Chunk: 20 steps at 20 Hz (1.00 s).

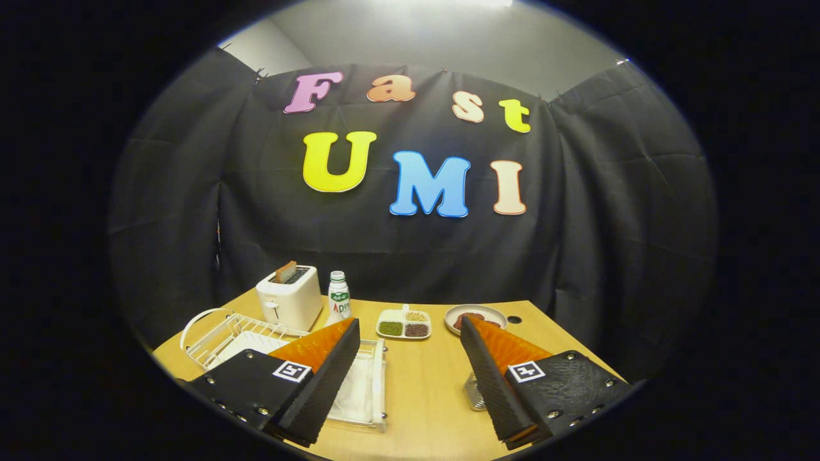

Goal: Take the plate from the dish rack, then take the spoon from the basket and place it into the plate.

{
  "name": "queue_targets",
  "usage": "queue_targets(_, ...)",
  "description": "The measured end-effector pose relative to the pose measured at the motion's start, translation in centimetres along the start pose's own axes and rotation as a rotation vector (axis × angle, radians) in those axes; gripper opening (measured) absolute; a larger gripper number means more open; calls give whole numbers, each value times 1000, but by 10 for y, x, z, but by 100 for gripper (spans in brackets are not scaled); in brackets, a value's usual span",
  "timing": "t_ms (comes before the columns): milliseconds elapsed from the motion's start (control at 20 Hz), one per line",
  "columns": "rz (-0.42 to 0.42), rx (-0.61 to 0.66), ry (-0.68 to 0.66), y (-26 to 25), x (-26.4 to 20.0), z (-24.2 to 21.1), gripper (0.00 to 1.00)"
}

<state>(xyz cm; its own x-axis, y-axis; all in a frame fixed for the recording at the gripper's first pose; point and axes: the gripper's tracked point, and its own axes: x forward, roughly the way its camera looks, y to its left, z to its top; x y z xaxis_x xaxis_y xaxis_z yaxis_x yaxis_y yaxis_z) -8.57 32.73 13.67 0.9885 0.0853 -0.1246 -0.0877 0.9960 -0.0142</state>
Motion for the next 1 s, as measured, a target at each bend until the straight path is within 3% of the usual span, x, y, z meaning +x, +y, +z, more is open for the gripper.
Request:
queue_targets(300, -32, -50, 98, 53, 37, -20, 95)
queue_targets(450, -55, -109, 155, 69, 55, -35, 82)
queue_targets(600, -91, -168, 207, 76, 71, -49, 82)
queue_targets(800, -97, -225, 261, 83, 83, -65, 52)
queue_targets(850, -96, -237, 263, 84, 82, -63, 40)
queue_targets(1000, -137, -281, 269, 81, 87, -60, 23)
